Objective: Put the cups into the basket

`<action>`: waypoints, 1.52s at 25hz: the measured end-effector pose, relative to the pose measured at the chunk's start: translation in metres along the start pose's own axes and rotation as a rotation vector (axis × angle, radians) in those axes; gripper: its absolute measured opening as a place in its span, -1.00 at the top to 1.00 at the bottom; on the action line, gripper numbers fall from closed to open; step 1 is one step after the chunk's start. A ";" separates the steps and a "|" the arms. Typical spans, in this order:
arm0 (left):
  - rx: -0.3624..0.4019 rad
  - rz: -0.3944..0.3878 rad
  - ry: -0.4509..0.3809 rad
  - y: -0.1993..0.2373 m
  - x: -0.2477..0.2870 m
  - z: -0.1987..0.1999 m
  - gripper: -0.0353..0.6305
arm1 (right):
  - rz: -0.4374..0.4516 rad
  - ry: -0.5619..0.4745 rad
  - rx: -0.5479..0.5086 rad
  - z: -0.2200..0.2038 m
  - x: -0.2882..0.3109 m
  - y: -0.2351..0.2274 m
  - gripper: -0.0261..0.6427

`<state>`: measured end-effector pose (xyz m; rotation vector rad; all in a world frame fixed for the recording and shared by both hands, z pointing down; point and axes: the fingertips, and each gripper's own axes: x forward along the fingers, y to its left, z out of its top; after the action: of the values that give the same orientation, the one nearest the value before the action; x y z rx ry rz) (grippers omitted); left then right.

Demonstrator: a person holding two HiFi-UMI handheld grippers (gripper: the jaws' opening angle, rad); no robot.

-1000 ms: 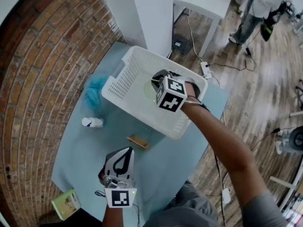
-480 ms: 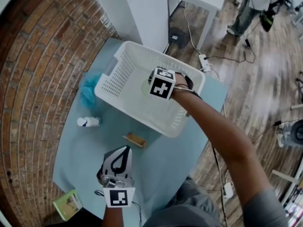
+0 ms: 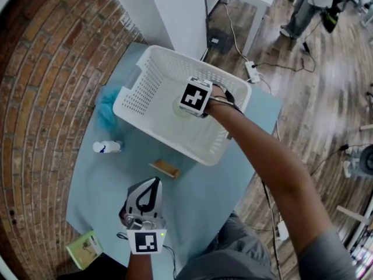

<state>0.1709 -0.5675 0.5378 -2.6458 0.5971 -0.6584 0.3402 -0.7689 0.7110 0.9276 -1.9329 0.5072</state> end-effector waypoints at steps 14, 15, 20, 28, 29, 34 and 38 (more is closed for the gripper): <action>-0.006 0.028 -0.015 -0.008 -0.024 0.018 0.89 | -0.051 -0.111 0.143 0.016 -0.025 -0.011 0.78; -0.007 0.031 -0.017 -0.009 -0.027 0.019 0.89 | -0.081 -0.135 0.140 0.022 -0.032 -0.014 0.78; -0.009 0.056 -0.031 -0.009 -0.046 0.030 0.89 | -0.165 -0.275 0.166 0.055 -0.077 -0.011 0.78; -0.022 0.104 -0.067 -0.008 -0.087 0.047 0.89 | -0.346 -0.636 0.014 0.145 -0.219 0.018 0.79; -0.027 0.110 -0.072 -0.009 -0.093 0.050 0.89 | -0.332 -0.686 -0.018 0.158 -0.238 0.033 0.79; -0.024 0.147 -0.109 -0.011 -0.128 0.062 0.89 | -0.242 -0.871 -0.141 0.189 -0.318 0.128 0.80; -0.038 0.186 -0.125 -0.009 -0.162 0.068 0.89 | -0.216 -0.967 -0.250 0.191 -0.362 0.204 0.81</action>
<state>0.0778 -0.4676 0.4271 -2.6012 0.8130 -0.4284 0.1886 -0.6207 0.3063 1.3295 -2.5964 -0.3998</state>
